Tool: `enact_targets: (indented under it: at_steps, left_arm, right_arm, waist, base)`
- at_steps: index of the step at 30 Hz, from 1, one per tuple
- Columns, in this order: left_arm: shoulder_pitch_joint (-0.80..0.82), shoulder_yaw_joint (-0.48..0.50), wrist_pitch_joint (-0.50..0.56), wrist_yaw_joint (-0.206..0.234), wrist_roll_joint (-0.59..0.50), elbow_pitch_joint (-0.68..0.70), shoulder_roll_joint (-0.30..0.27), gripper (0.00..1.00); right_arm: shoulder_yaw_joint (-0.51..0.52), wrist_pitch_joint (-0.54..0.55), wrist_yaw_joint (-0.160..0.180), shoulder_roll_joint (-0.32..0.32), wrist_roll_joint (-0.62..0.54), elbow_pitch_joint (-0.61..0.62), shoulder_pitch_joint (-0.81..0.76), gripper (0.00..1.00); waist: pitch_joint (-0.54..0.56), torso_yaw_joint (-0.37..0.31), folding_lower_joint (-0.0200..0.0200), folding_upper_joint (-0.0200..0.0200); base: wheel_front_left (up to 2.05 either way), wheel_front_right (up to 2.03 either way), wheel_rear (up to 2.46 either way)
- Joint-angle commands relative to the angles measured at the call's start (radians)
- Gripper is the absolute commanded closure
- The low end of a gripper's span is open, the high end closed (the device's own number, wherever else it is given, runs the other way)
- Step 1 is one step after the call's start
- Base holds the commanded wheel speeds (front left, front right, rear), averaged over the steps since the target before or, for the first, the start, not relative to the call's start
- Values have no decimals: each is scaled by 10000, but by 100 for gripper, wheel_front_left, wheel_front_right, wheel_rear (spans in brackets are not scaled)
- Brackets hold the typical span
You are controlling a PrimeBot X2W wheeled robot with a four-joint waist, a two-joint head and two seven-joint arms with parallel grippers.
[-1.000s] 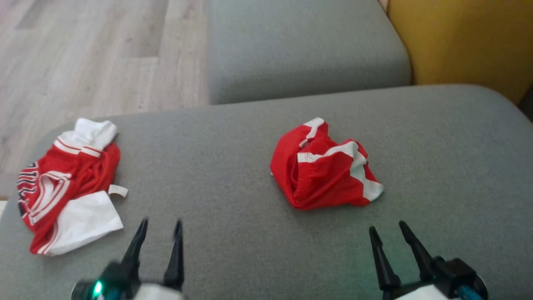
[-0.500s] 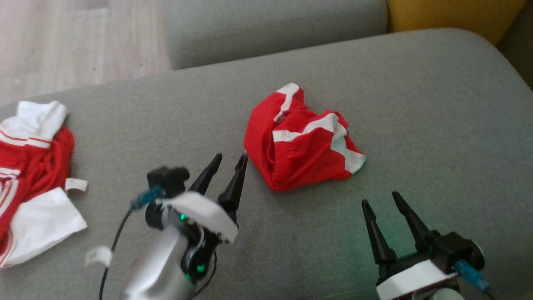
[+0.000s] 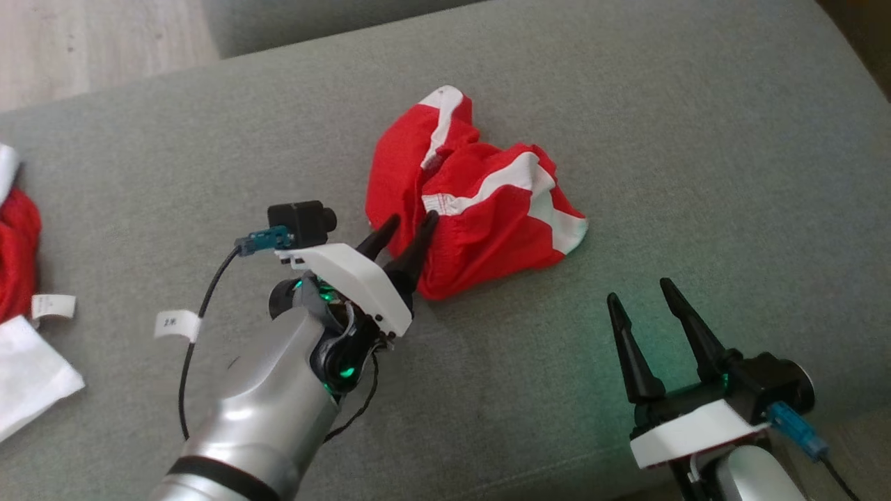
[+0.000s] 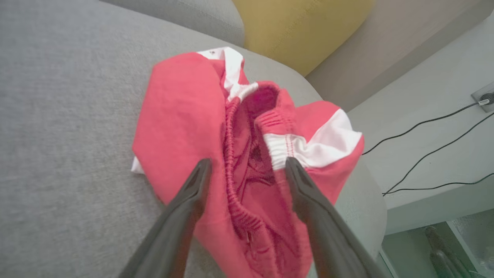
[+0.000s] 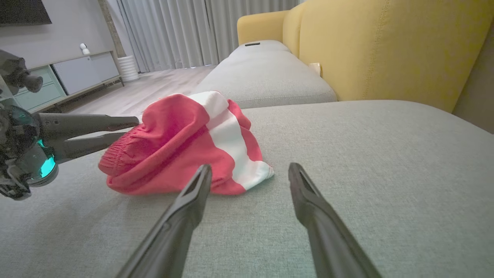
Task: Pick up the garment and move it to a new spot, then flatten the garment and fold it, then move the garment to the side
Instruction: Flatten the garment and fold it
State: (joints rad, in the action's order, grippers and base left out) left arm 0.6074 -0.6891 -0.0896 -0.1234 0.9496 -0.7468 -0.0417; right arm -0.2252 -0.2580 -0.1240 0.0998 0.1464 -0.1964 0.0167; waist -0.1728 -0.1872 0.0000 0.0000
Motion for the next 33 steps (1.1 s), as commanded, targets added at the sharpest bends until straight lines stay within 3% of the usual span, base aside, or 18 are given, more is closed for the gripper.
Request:
enact_targets:
  at_steps: [1, 14, 25, 33]
  left_arm:
    - [648, 132, -44, -48, 147, 160, -86, 0]
    - [1106, -815, -95, -70, 1046, 20, -86, 0]
    - [1557, -1337, -942, 22, 510, -108, -282, 0]
    - [1394, -1552, -546, 308, 476, 73, -331, 0]
  right_arm:
    - [-172, -38, -67, 10, -62, 326, 331, 0]
    - [-142, -38, -67, -139, -55, 267, 333, 0]
    - [-58, -38, -67, -189, -58, 266, 276, 0]
    - [-5, -38, -67, -267, -59, 309, 336, 0]
  waist:
    - [-134, -116, 0, 0]
    - [-199, -331, 0, 0]
    - [-167, -400, 0, 0]
    - [-357, -390, 0, 0]
  base:
    - [0, 0, 0]
    - [0, 0, 0]
    - [0, 0, 0]
    - [0, 0, 0]
